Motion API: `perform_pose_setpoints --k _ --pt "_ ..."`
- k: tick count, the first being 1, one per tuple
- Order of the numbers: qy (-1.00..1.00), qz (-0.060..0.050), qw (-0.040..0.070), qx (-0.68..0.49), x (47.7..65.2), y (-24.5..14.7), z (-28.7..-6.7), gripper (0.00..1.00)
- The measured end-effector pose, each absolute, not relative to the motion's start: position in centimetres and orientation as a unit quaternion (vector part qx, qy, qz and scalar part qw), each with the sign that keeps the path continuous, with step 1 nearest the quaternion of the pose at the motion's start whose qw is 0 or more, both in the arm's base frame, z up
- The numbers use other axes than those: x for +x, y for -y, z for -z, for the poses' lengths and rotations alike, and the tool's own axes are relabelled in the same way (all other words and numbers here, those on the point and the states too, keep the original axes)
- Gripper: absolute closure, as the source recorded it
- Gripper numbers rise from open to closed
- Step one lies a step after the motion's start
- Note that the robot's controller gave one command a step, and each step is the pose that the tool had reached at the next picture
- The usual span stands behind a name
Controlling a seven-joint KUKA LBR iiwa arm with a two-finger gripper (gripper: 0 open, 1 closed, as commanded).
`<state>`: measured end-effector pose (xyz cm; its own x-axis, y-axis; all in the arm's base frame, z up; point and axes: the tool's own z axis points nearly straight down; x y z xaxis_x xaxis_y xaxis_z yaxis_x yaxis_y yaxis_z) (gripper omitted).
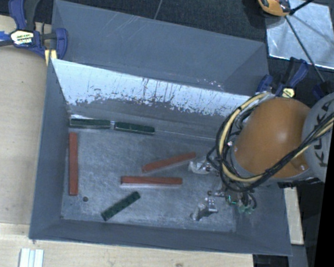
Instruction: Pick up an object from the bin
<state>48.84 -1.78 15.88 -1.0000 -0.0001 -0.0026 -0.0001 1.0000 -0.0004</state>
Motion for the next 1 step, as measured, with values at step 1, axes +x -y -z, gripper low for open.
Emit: perform_pose_setpoints --k 1 --pt "-0.999 0.000 0.013 -0.030 53.57 -3.62 -7.88 1.00"
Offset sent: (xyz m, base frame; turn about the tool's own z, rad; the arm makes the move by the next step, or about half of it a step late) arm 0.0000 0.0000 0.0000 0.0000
